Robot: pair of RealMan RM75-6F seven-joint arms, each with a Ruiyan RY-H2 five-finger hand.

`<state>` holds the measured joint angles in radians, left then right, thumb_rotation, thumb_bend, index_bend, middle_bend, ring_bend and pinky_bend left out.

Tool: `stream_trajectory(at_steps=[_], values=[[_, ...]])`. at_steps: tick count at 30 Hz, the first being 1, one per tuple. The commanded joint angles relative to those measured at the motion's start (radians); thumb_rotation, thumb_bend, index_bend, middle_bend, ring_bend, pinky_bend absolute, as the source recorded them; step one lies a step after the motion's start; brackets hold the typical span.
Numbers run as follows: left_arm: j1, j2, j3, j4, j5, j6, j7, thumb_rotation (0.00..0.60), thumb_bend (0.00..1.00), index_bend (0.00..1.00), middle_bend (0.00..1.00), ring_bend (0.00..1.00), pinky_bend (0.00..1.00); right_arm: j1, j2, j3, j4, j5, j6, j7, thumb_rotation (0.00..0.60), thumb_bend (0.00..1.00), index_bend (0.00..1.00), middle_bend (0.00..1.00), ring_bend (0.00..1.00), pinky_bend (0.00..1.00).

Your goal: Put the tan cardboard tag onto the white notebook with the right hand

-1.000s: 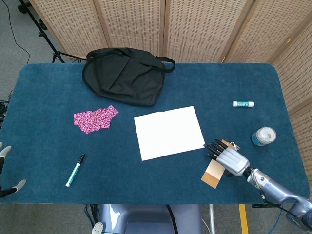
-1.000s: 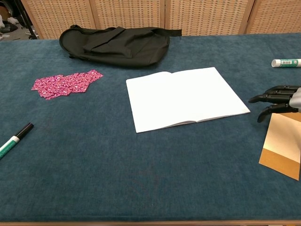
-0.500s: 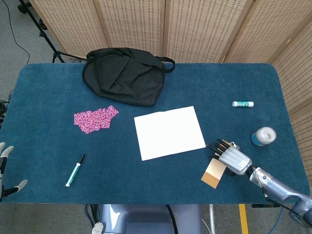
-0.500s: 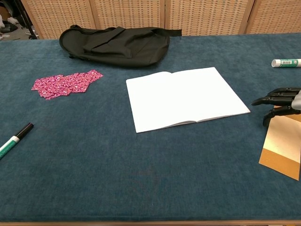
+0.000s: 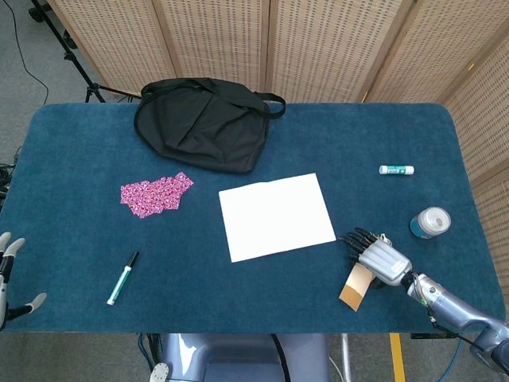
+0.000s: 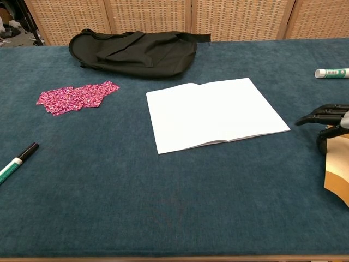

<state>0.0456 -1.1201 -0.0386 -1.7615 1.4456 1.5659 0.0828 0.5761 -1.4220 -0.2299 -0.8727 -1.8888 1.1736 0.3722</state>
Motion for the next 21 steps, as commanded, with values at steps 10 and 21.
stream_trajectory(at_steps=[10, 21], values=[[-0.004, 0.001, -0.003, -0.001, -0.008, -0.006, -0.001, 0.600, 0.00, 0.00, 0.00, 0.00, 0.00, 0.013, 0.012, 0.024, 0.007, 0.007, 0.072, -0.013, 0.600, 0.13, 0.45, 0.09, 0.00, 0.00], [-0.017, 0.007, -0.015, -0.001, -0.041, -0.031, -0.005, 0.600, 0.00, 0.00, 0.00, 0.00, 0.00, 0.086, 0.086, 0.078, -0.119, 0.031, 0.029, -0.101, 0.600, 0.13, 0.45, 0.09, 0.00, 0.00]])
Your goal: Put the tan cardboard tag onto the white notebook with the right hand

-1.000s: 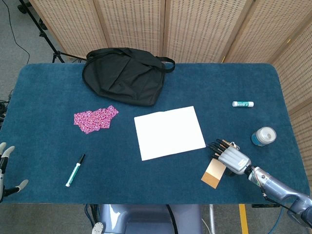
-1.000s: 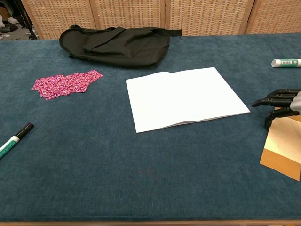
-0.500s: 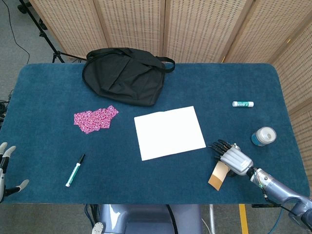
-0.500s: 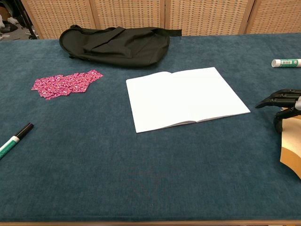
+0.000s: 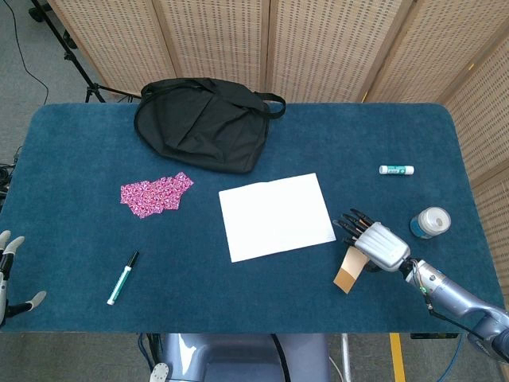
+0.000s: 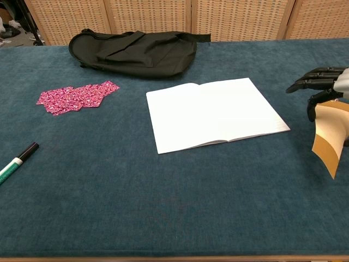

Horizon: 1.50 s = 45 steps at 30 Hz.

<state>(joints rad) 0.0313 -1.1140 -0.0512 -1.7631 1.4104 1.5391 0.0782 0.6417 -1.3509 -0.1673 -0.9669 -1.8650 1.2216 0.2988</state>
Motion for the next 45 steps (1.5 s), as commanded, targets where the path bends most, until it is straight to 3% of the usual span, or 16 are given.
stream_trajectory(at_steps=[1, 6, 9, 17, 22, 27, 37, 45], values=[[-0.003, 0.001, -0.003, 0.000, -0.008, -0.006, -0.001, 0.600, 0.00, 0.00, 0.00, 0.00, 0.00, 0.028, 0.018, 0.020, -0.031, 0.008, -0.025, -0.038, 0.600, 0.13, 0.45, 0.09, 0.00, 0.00], [-0.011, 0.001, -0.011, 0.001, -0.031, -0.021, 0.003, 0.600, 0.00, 0.00, 0.00, 0.00, 0.00, 0.109, 0.019, 0.068, -0.065, 0.017, -0.101, -0.114, 0.600, 0.14, 0.45, 0.09, 0.00, 0.00], [-0.017, -0.001, -0.024, 0.003, -0.061, -0.031, 0.005, 0.600, 0.00, 0.00, 0.00, 0.00, 0.00, 0.222, -0.028, 0.108, -0.024, 0.000, -0.203, -0.166, 0.600, 0.15, 0.45, 0.09, 0.00, 0.00], [-0.024, -0.011, -0.040, 0.002, -0.100, -0.035, 0.031, 0.600, 0.00, 0.00, 0.00, 0.00, 0.00, 0.365, -0.128, 0.140, 0.113, -0.015, -0.303, -0.163, 0.600, 0.19, 0.45, 0.10, 0.00, 0.00], [-0.024, -0.023, -0.047, 0.005, -0.125, -0.031, 0.050, 0.600, 0.00, 0.00, 0.00, 0.00, 0.00, 0.420, -0.198, 0.090, 0.251, -0.052, -0.327, -0.096, 0.600, 0.24, 0.45, 0.10, 0.00, 0.00], [-0.029, -0.030, -0.052, 0.015, -0.147, -0.042, 0.059, 0.600, 0.00, 0.00, 0.00, 0.00, 0.00, 0.441, -0.242, 0.001, 0.386, -0.136, -0.244, -0.052, 0.600, 0.29, 0.45, 0.12, 0.00, 0.01], [-0.042, -0.040, -0.052, 0.019, -0.153, -0.057, 0.079, 0.600, 0.00, 0.00, 0.00, 0.00, 0.00, 0.475, -0.291, -0.094, 0.540, -0.221, -0.110, -0.027, 0.600, 0.34, 0.45, 0.13, 0.00, 0.04], [-0.045, -0.042, -0.053, 0.022, -0.157, -0.058, 0.081, 0.600, 0.00, 0.00, 0.00, 0.00, 0.00, 0.485, -0.312, -0.144, 0.610, -0.249, -0.085, -0.047, 0.600, 0.34, 0.45, 0.13, 0.00, 0.06]])
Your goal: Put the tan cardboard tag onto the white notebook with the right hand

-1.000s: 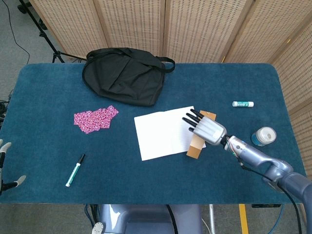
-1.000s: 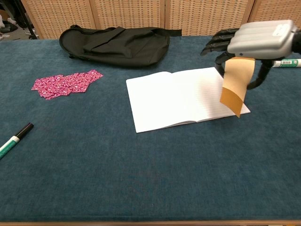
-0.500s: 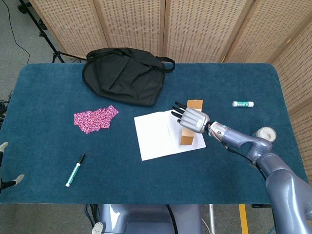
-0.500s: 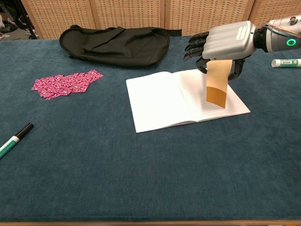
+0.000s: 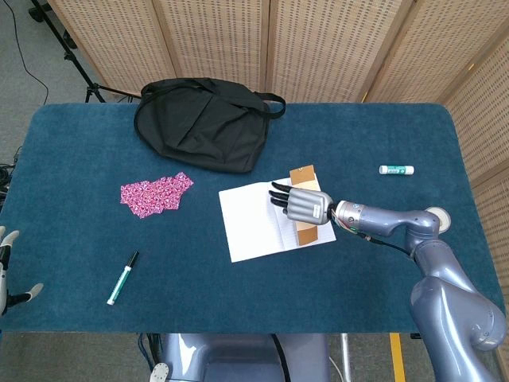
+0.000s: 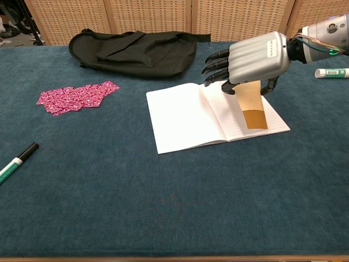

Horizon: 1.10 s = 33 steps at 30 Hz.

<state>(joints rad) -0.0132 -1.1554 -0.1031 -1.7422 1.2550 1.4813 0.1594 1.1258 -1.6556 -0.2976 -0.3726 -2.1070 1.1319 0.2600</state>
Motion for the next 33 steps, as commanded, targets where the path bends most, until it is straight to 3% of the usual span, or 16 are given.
stream_trajectory(at_steps=[1, 8, 21, 23, 28, 33], values=[[-0.001, -0.001, -0.001, 0.002, -0.003, -0.001, 0.000, 0.600, 0.00, 0.00, 0.00, 0.00, 0.00, 0.000, -0.009, -0.017, 0.020, -0.008, 0.005, -0.010, 0.600, 0.34, 0.45, 0.13, 0.00, 0.06], [-0.009, -0.006, 0.000, 0.003, -0.010, -0.011, 0.012, 0.600, 0.00, 0.00, 0.00, 0.00, 0.00, 0.014, -0.045, -0.057, 0.072, -0.026, 0.013, -0.052, 0.600, 0.38, 0.45, 0.13, 0.00, 0.07], [-0.011, -0.004, -0.002, 0.005, -0.020, -0.014, 0.009, 0.600, 0.00, 0.00, 0.00, 0.00, 0.00, 0.031, -0.086, -0.064, 0.049, 0.005, -0.052, -0.101, 0.600, 0.41, 0.45, 0.11, 0.00, 0.07], [-0.011, -0.003, -0.002, 0.005, -0.021, -0.014, 0.006, 0.600, 0.00, 0.00, 0.00, 0.00, 0.00, 0.034, -0.088, -0.064, 0.046, 0.010, -0.061, -0.109, 0.600, 0.39, 0.42, 0.10, 0.00, 0.07], [-0.011, 0.000, -0.002, 0.005, -0.021, -0.016, -0.002, 0.600, 0.00, 0.00, 0.00, 0.00, 0.00, 0.040, -0.089, -0.046, 0.026, 0.041, -0.091, -0.131, 0.600, 0.34, 0.21, 0.04, 0.00, 0.07], [-0.011, 0.003, -0.001, 0.003, -0.019, -0.015, -0.006, 0.600, 0.00, 0.00, 0.00, 0.00, 0.00, 0.049, -0.068, -0.023, -0.039, 0.071, -0.099, -0.175, 0.600, 0.34, 0.15, 0.02, 0.00, 0.07]])
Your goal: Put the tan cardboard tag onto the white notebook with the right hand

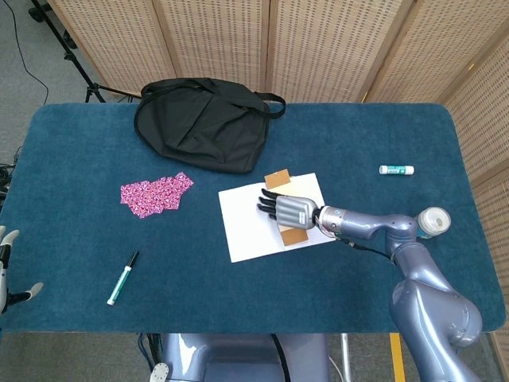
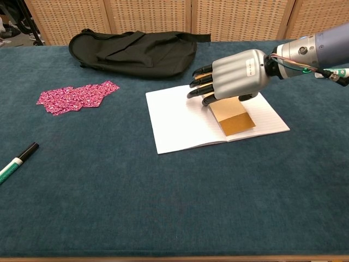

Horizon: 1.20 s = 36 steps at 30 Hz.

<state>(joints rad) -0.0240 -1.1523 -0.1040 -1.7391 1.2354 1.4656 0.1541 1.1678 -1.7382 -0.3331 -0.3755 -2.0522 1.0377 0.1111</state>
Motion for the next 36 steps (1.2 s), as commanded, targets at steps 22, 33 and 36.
stream_trajectory(at_steps=[22, 33, 36], values=[[0.001, 0.010, 0.010, -0.007, 0.014, -0.001, -0.019, 0.600, 0.00, 0.00, 0.00, 0.00, 0.00, -0.009, 0.179, 0.122, -0.323, 0.152, 0.036, -0.074, 0.600, 0.58, 0.14, 0.00, 0.00, 0.07], [0.003, 0.018, 0.017, -0.010, 0.028, -0.002, -0.033, 0.600, 0.00, 0.00, 0.00, 0.00, 0.00, -0.150, 0.339, 0.258, -0.783, 0.493, -0.090, 0.111, 0.600, 1.00, 0.14, 0.07, 0.00, 0.07], [0.003, 0.018, 0.020, -0.010, 0.033, -0.003, -0.031, 0.600, 0.00, 0.00, 0.00, 0.00, 0.00, -0.174, 0.385, 0.274, -0.902, 0.574, -0.144, 0.100, 0.600, 1.00, 0.14, 0.09, 0.00, 0.07]])
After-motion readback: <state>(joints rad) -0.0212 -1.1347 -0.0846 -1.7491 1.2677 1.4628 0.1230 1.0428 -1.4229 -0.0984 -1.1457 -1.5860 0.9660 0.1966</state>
